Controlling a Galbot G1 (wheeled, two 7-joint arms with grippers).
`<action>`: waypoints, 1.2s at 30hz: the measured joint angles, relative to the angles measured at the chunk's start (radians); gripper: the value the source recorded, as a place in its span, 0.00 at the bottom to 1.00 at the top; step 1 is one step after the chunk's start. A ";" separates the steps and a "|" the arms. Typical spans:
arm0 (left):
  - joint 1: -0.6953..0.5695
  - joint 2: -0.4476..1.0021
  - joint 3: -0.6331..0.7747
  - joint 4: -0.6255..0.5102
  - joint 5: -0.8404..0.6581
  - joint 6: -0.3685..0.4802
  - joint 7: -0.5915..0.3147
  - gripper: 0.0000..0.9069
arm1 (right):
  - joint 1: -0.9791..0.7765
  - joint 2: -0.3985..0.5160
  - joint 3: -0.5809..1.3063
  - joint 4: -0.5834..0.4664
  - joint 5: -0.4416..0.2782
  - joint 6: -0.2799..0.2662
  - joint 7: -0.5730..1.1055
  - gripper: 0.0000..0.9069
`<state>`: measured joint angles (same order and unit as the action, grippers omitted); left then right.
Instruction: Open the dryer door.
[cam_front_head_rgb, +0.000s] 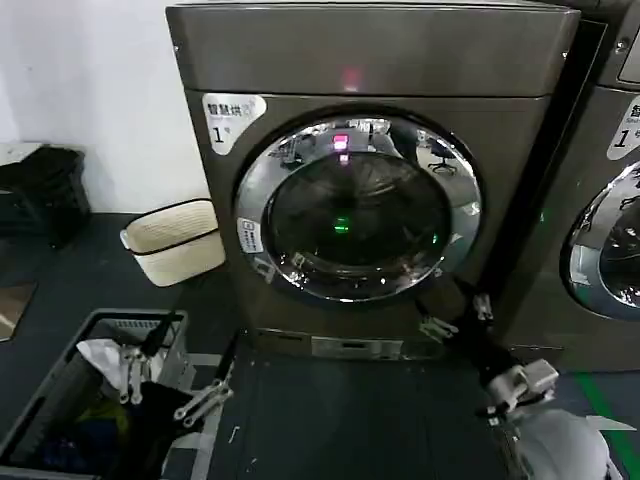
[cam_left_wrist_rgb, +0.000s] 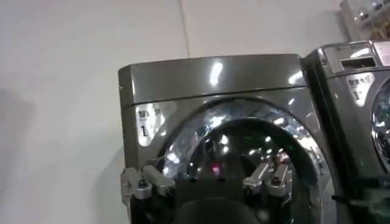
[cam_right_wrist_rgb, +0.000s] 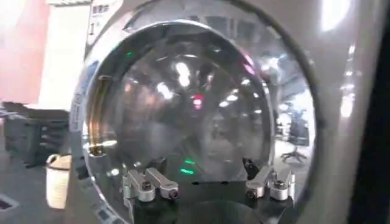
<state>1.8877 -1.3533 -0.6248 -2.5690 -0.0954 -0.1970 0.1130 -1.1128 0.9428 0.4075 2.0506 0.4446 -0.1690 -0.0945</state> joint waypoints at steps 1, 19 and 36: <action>0.000 -0.002 -0.001 0.000 0.001 0.000 0.000 1.00 | 0.018 -0.002 -0.011 -0.008 0.003 -0.001 0.000 1.00; 0.008 -0.014 -0.011 0.000 0.025 0.000 0.004 1.00 | 0.309 0.000 -0.216 -0.152 0.053 0.001 -0.042 1.00; 0.009 -0.022 -0.012 0.000 0.036 0.001 0.011 1.00 | 0.530 0.056 -0.398 -0.307 0.068 0.014 -0.074 1.00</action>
<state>1.8967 -1.3757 -0.6364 -2.5690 -0.0592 -0.1964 0.1237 -0.5825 0.9987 0.0093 1.7435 0.5125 -0.1551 -0.1688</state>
